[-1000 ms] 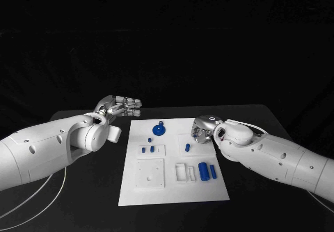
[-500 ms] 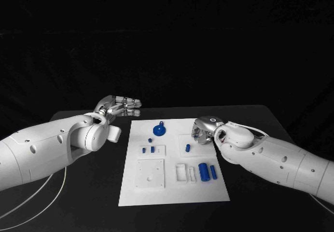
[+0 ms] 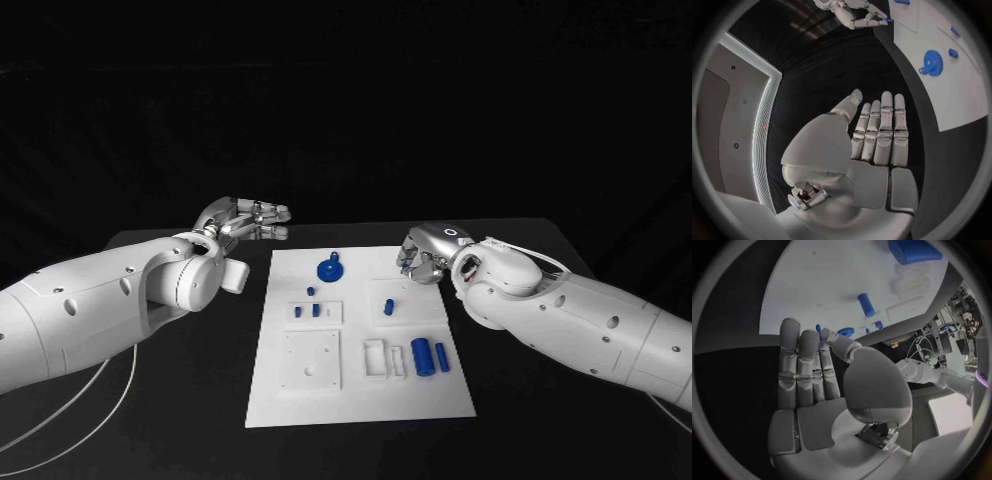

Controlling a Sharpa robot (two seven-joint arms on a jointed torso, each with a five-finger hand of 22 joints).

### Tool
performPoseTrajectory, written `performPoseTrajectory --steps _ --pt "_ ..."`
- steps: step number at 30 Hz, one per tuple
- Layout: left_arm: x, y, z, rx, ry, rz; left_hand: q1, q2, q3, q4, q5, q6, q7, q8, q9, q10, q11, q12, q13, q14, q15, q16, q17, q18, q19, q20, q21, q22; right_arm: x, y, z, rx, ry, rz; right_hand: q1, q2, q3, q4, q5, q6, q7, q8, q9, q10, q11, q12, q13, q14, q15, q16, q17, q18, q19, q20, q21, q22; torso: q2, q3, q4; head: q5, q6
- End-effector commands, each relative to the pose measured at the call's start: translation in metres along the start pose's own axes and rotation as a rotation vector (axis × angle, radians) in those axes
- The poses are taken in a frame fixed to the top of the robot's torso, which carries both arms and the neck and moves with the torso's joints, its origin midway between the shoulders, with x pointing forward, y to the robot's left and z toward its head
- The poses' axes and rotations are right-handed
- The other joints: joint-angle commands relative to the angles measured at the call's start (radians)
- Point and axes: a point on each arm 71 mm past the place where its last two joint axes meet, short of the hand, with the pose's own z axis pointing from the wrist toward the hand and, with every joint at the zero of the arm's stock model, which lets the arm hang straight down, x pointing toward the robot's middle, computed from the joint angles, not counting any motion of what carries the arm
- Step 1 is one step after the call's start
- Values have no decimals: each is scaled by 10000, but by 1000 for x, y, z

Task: Assemble the parts on the task board

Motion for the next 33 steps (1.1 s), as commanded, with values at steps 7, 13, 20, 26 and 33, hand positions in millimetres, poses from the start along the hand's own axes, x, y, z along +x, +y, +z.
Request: performPoseTrajectory --steps 7,13,20,26,33 --pt "1 -2 2 94 19 -56 57 22 -97 -8 -19 -28 -22 -23 -6 -89 14 -9 -7 12 15 -48 13 -99 72 18 48 -38 -18 27 -5 -911 -560 909 77 13 3 79 -20 65 16 54 -7 224 -159 18 20 -2 -66 -58 23 172 41 -59 -159 175 0 6 0 166 27" --pt "3 -2 4 124 10 -48 57 30 -111 -3 -21 -34 -20 -24 -7 -80 12 -6 -6 13 15 -48 14 -98 79 18 50 -57 -18 57 -9 -1684 -529 1195 82 31 -28 70 53 48 18 53 -8 209 -153 16 19 2 -64 -69 15 186 54 -56 -200 241 -11 -27 18 449 -41" --pt "8 -3 7 159 28 -46 57 30 -111 -3 -21 -34 -20 -24 -7 -80 12 -6 -6 13 15 -48 14 -98 79 18 50 -57 -5 89 -12 -2395 -344 1039 78 46 -36 46 38 49 20 54 -7 209 -153 17 19 6 -61 -70 12 180 61 -50 -236 318 -13 -38 30 764 -100" --pt "14 -4 10 190 72 -52 71 30 -125 -2 -17 -42 -19 -24 -7 -71 11 -8 -7 7 16 -51 12 -98 80 20 47 -93 13 108 -16 -2768 -31 645 68 42 -24 28 56 53 16 55 -6 214 -154 17 20 6 -63 -67 13 179 72 -53 -267 366 0 -32 29 966 -130" --pt "19 -4 12 219 94 -51 74 33 -129 4 -13 -36 -19 -21 -5 -63 10 -7 -7 4 17 -53 11 -99 80 20 47 -109 36 131 -21 -3298 433 243 58 42 -4 9 53 58 16 55 -6 216 -153 17 19 2 -63 -66 13 173 85 -55 -307 433 11 -15 16 1168 -219"
